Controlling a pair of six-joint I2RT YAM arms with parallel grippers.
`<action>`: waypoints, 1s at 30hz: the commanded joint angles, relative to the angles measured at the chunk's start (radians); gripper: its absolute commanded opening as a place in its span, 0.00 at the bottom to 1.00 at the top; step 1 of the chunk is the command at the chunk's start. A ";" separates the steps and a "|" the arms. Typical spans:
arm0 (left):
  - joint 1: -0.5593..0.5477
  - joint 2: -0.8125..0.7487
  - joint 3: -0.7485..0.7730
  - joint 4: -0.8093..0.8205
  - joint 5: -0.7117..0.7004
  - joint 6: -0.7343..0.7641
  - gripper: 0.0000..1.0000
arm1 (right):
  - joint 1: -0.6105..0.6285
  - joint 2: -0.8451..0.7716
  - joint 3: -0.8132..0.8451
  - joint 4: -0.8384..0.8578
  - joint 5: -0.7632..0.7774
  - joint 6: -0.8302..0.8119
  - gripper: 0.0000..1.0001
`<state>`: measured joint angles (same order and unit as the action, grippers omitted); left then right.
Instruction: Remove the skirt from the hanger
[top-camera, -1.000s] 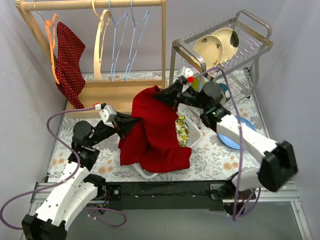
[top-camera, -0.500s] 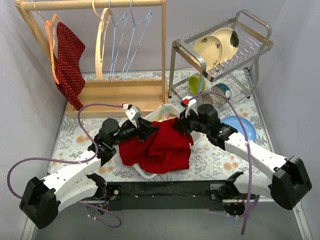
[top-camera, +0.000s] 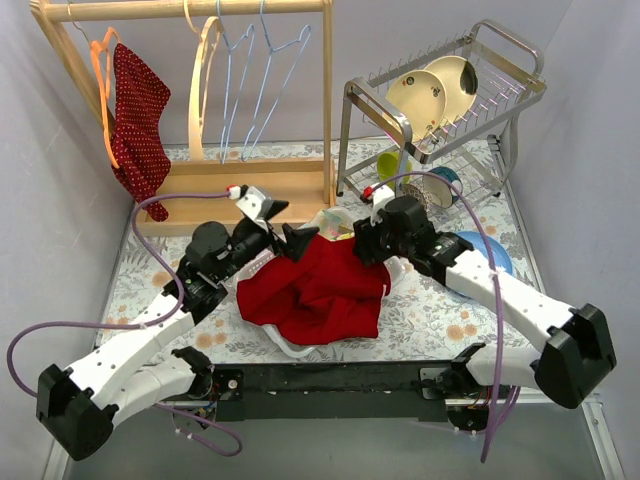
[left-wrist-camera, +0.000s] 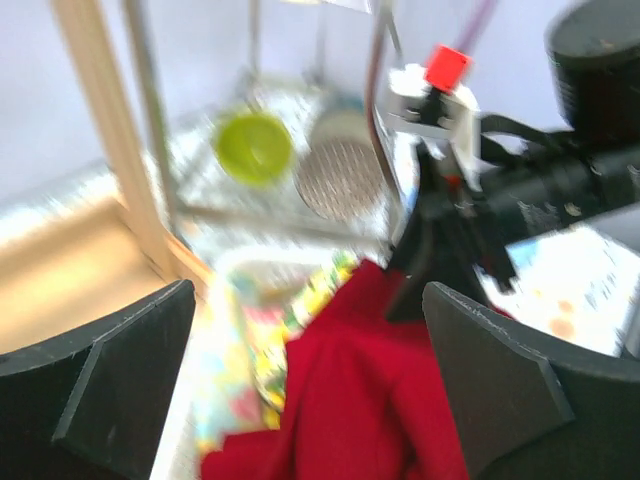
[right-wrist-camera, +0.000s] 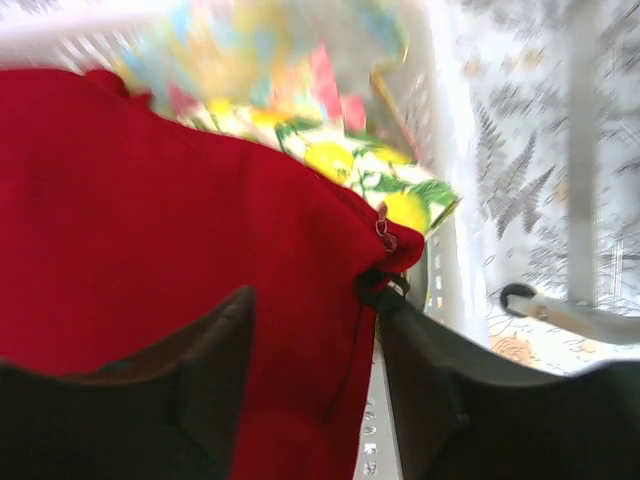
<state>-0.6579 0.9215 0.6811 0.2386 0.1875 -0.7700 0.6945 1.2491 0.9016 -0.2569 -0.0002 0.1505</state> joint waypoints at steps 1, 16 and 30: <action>-0.003 -0.053 0.097 -0.090 -0.175 0.124 0.98 | 0.003 -0.137 0.111 -0.128 0.028 -0.038 0.65; -0.003 -0.228 -0.075 0.014 -0.611 0.193 0.98 | 0.005 -0.390 -0.043 -0.275 -0.218 -0.189 0.83; -0.003 -0.245 -0.083 -0.010 -0.625 0.179 0.98 | 0.022 -0.639 -0.297 -0.173 -0.316 0.106 0.82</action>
<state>-0.6579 0.6685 0.5835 0.2394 -0.4114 -0.5987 0.7120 0.6029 0.6453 -0.5133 -0.2733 0.1390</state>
